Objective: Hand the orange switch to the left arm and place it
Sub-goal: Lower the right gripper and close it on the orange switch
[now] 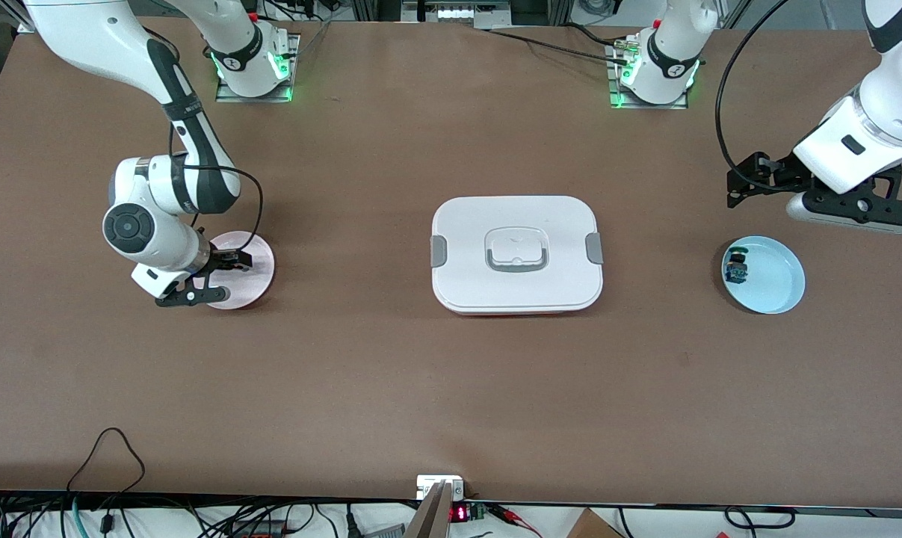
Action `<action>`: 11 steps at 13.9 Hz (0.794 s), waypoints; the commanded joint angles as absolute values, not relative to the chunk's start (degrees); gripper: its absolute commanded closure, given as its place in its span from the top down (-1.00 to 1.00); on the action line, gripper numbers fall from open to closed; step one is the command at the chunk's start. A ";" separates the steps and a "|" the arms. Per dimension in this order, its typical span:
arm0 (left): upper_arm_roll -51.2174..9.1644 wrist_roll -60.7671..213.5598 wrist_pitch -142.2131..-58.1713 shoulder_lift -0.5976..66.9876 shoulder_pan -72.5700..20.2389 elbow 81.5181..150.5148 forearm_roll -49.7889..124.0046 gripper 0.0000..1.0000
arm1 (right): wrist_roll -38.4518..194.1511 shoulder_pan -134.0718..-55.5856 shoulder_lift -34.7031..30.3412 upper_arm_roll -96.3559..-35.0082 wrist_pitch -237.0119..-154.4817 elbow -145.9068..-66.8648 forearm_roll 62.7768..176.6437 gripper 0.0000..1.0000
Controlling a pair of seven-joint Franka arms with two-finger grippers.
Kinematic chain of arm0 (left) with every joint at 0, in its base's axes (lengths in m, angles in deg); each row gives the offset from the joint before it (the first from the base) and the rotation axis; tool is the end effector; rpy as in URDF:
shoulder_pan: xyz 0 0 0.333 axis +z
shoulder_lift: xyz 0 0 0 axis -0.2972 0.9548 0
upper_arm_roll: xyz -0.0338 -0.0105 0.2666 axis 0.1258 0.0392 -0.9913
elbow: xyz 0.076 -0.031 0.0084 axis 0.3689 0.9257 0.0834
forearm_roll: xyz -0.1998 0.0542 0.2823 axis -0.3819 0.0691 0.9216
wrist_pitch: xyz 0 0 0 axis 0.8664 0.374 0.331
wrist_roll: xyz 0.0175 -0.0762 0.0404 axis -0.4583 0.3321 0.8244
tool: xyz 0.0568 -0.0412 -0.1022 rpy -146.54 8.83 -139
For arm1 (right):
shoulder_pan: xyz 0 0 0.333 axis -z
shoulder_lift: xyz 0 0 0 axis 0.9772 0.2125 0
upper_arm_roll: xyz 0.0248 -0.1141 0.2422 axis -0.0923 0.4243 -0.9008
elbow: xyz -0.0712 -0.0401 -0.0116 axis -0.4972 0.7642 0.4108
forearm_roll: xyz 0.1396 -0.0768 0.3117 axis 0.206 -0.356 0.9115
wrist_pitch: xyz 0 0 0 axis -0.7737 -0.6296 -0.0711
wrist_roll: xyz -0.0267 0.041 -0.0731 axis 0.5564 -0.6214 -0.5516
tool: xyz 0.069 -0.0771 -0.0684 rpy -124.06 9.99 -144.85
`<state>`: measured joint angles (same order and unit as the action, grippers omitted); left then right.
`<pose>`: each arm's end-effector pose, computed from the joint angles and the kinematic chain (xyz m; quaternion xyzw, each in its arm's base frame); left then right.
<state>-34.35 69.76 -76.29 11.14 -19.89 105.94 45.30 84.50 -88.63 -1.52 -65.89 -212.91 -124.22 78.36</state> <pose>0.5266 -0.0698 0.5367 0.9977 -0.0667 -0.0008 0.0096 0.5317 0.0496 0.1985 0.9942 0.0658 -0.0687 0.0498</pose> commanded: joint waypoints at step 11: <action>-34.08 70.82 -74.79 11.09 -20.10 104.72 45.31 1.00 | 88.77 -89.51 -1.04 -65.24 -214.69 -126.89 77.24 1.00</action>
<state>-34.24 69.87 -76.07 11.14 -19.89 105.93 45.30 87.39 -89.38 -0.66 -65.31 -213.74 -126.07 78.34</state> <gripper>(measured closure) 0.000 0.000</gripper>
